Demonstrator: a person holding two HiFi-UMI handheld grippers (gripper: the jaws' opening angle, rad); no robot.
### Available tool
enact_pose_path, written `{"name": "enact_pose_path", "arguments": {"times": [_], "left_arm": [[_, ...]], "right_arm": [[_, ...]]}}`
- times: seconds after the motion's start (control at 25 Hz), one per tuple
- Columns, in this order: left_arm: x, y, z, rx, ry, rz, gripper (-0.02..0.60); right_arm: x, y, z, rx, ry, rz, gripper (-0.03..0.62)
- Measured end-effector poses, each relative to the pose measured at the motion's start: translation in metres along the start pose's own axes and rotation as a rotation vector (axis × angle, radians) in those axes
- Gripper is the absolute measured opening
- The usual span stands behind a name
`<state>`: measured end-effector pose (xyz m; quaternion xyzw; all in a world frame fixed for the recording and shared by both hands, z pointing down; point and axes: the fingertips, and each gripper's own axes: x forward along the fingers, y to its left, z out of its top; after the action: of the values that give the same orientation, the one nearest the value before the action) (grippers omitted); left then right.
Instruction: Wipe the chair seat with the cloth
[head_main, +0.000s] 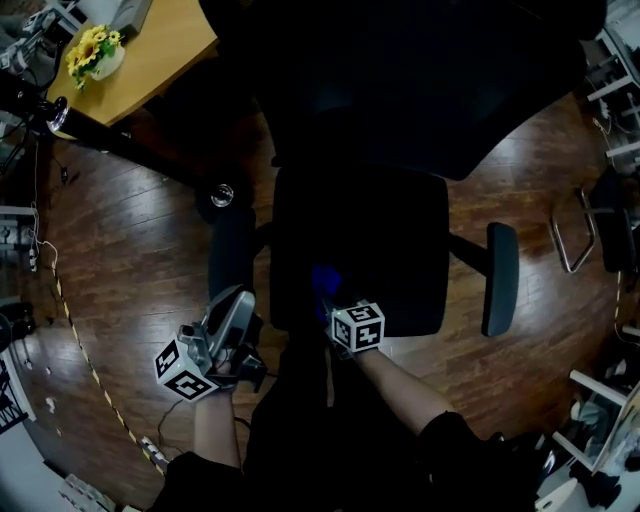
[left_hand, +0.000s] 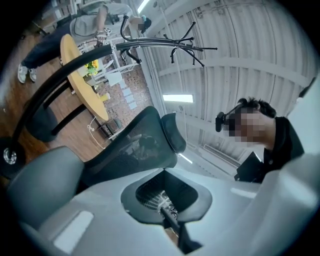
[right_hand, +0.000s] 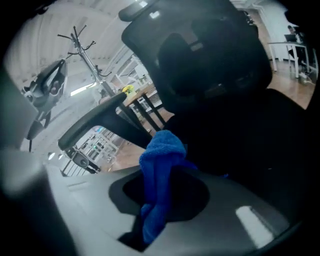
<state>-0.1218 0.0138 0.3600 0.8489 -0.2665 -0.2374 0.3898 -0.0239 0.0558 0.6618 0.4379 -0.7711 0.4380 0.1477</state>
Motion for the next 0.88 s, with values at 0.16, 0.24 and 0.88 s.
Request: {"name": "enact_pose_path", "arguments": {"times": [0.16,0.24,0.88], "left_arm": [[-0.022,0.004,0.012,0.015,-0.039,0.032,-0.008],[-0.033,0.006,0.017,0.019,-0.048,0.045,-0.008],[-0.020,0.016,0.014,-0.003,0.013,0.018,-0.008]], "right_arm": [[0.043,0.060,-0.019,-0.020,0.071,0.092,0.063],[0.059,0.076,-0.040,-0.024,0.128,0.105,0.063],[0.037,0.013,-0.087,-0.080,0.172,-0.003,0.063]]}}
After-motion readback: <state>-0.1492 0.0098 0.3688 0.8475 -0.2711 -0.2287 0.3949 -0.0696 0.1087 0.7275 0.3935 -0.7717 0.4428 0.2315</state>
